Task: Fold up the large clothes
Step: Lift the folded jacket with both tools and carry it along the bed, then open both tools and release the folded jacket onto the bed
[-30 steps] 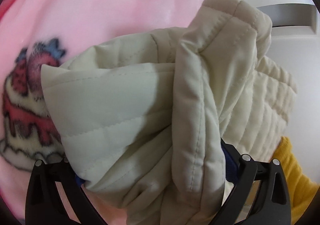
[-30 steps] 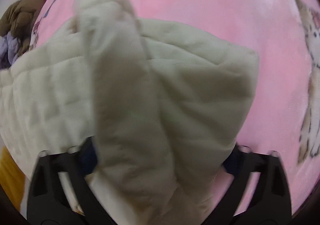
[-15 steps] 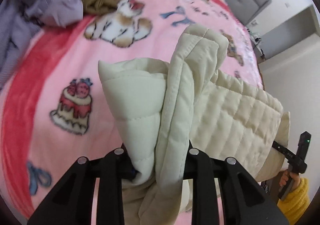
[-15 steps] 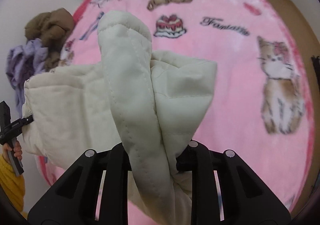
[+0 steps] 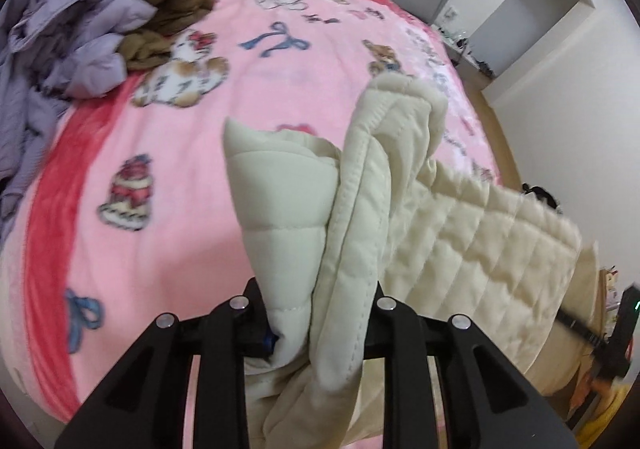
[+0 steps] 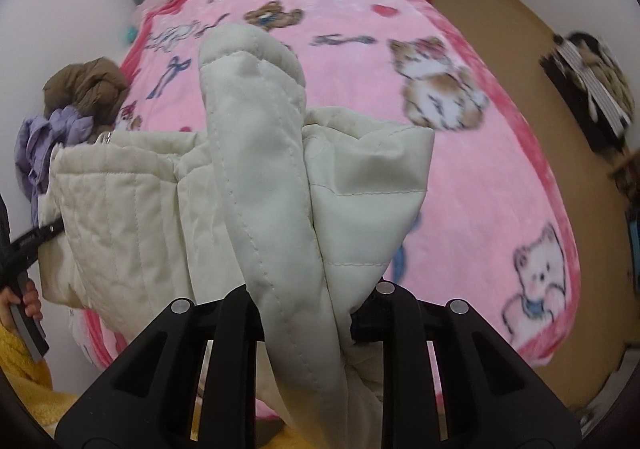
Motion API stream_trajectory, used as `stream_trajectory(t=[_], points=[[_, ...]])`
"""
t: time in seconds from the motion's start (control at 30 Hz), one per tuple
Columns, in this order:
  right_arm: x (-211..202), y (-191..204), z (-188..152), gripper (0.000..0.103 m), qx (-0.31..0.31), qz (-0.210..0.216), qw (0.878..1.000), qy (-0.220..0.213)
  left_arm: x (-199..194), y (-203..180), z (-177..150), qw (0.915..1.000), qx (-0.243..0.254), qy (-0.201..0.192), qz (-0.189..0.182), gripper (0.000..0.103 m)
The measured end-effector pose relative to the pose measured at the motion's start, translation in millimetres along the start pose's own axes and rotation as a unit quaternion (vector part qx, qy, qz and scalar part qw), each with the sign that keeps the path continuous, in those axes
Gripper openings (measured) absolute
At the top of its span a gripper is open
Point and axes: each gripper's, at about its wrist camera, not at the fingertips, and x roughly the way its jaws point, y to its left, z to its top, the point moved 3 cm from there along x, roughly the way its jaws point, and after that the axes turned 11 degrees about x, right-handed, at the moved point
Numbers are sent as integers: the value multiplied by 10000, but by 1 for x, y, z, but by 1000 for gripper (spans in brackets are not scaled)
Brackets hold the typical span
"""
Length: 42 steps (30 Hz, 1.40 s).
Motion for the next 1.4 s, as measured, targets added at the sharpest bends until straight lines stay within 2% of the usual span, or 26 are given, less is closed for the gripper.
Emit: stream_trajectory(t=[0.13,0.27,0.4,0.53,0.63,0.7,0.8,0.93,0.97,1.0,1.03,1.1,1.13,1.17,1.2,1.23,1.27,1.3,1.33,1.37,1.4], points=[[-7,-44,23,19,126,23,9997,-206,20,-55,33,9993,350,-143,12,25],[2,-89,82,19,-12,117,9990,-424,51,-125,82,9976,553,-402,125,25],[18,-139,174,19,-218,305,9973,-625,93,-198,133,9961,613,-510,365,25],[43,-186,254,19,-293,324,9964,-729,147,-241,190,9976,300,-605,171,25],[66,-205,299,19,-291,280,9965,-728,195,-272,236,9967,508,-569,286,25],[87,-212,324,19,-243,217,9969,-718,233,-292,267,9953,699,-431,513,25],[125,-227,351,19,167,187,9974,-677,293,-304,297,9954,649,-212,675,25],[177,-254,362,19,908,30,9945,-516,369,-308,308,9951,608,301,725,25],[191,-260,361,20,995,-84,9941,-424,384,-311,307,9926,744,352,891,26],[210,-267,358,21,1003,-368,9939,-275,395,-315,306,9870,1017,331,1202,30],[218,-272,358,23,1011,-462,9935,-253,401,-317,305,9822,1209,321,1404,33],[231,-281,355,28,1063,-477,9929,-231,411,-312,305,9757,1417,339,1639,52],[234,-285,354,39,1088,-435,9928,-236,415,-305,305,9747,1462,373,1647,58],[236,-290,353,49,1144,-441,9922,-232,415,-299,307,9728,1533,365,1698,75],[235,-293,351,56,1209,-456,9913,-242,413,-292,309,9698,1614,303,1806,85],[234,-297,350,63,1306,-445,9901,-264,407,-284,310,9674,1751,173,1821,86],[232,-302,350,66,1416,-346,9890,-250,402,-277,314,9647,1902,104,1818,86],[229,-307,349,70,1458,-321,9885,-237,395,-268,316,9609,2104,36,1803,91],[227,-312,351,82,1506,-359,9877,-236,390,-262,320,9595,2249,-13,1699,92],[220,-316,352,86,1569,-506,9859,-296,386,-256,325,9593,2316,-64,1614,94],[215,-320,354,86,1599,-567,9846,-409,377,-250,328,9579,2411,-153,1553,95]])
